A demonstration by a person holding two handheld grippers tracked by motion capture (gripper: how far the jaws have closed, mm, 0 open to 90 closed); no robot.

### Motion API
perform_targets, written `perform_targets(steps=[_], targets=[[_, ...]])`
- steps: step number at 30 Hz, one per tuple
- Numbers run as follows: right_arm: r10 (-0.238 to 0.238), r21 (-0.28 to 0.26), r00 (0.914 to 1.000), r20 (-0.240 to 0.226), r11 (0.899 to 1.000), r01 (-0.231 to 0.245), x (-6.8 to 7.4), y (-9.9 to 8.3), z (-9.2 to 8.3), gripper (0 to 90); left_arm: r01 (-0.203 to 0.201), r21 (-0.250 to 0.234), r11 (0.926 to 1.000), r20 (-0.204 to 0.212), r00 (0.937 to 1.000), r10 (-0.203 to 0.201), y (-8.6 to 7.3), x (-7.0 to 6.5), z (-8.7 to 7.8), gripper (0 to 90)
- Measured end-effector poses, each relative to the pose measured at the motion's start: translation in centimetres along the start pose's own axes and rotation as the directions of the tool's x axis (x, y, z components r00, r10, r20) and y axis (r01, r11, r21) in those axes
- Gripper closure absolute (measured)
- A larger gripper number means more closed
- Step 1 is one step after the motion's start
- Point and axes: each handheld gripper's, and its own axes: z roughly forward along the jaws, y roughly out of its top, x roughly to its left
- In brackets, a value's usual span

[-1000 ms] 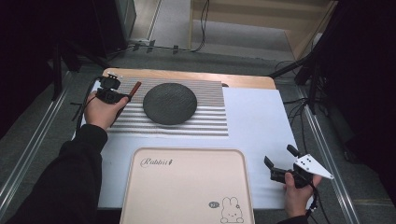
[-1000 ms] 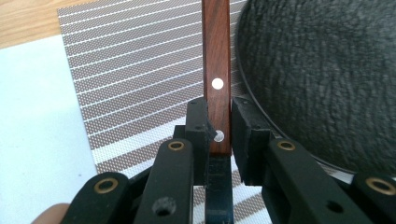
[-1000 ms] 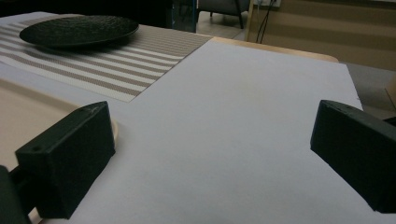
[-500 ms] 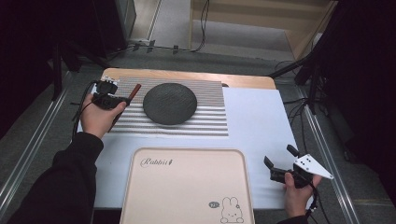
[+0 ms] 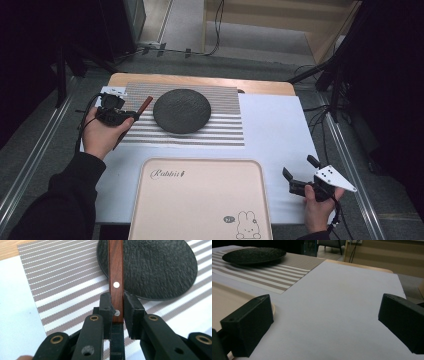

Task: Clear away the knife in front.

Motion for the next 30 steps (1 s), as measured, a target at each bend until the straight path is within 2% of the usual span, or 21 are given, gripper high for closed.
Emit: perform_targets(steps=[15,30], targets=[[0.0,0.001,1.0,-0.002,1.0,0.0,0.0,0.0,0.0,0.0,-0.032,-0.021,0.9993,0.048,0.9983,0.033,-1.9,-2.6,-1.6,77.0],[0.002,-0.001,1.0,-0.002,1.0,-0.002,0.0,0.0,0.0,0.0,-0.058,-0.045,0.9973,0.103,0.9927,0.062,-3.7,-5.4,-2.6,77.1]])
